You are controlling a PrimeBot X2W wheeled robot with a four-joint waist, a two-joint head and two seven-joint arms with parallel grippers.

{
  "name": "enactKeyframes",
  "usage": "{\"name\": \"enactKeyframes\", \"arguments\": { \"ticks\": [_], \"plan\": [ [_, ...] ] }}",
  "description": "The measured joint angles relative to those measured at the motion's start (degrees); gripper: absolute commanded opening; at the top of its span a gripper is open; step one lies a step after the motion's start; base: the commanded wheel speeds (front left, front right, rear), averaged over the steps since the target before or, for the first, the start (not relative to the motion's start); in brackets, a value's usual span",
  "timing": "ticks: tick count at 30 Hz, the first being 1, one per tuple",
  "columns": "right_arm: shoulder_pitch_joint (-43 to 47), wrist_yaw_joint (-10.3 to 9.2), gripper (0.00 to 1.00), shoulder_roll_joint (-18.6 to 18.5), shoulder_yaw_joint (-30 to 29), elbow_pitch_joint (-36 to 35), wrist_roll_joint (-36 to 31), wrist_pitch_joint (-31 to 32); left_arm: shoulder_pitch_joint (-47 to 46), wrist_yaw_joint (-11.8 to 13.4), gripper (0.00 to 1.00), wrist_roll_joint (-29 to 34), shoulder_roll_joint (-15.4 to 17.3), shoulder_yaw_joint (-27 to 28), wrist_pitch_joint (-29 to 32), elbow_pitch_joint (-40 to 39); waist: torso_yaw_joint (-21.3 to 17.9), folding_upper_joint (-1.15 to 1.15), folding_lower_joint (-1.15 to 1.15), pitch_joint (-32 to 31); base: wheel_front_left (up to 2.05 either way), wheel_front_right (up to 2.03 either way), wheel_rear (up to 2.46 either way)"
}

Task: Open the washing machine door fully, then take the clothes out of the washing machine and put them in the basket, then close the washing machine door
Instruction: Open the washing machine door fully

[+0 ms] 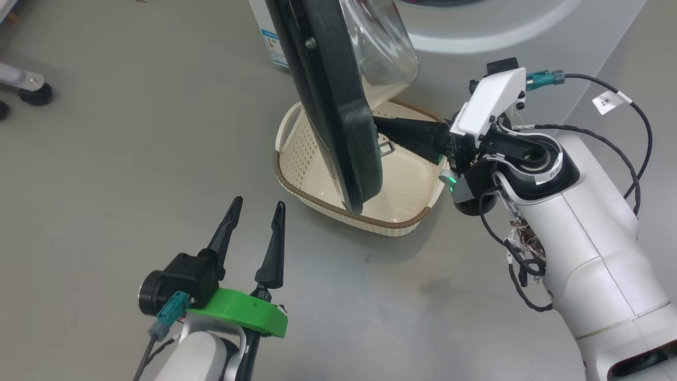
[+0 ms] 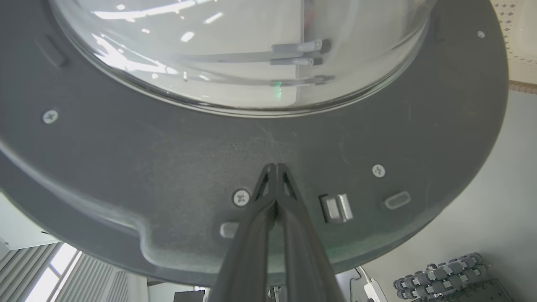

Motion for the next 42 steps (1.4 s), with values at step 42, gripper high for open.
{"name": "enactKeyframes", "arguments": {
  "ticks": [42],
  "plan": [
    [16.62,10.22,0.00,-11.80,1.94,-6.28,-25.16,-30.21,3.76,0.32,1.00,4.24,1.41,10.90,0.00,3.34,-10.63,0.00,0.00,-10.92,0.00,0.00,0.00]
  ]
}}
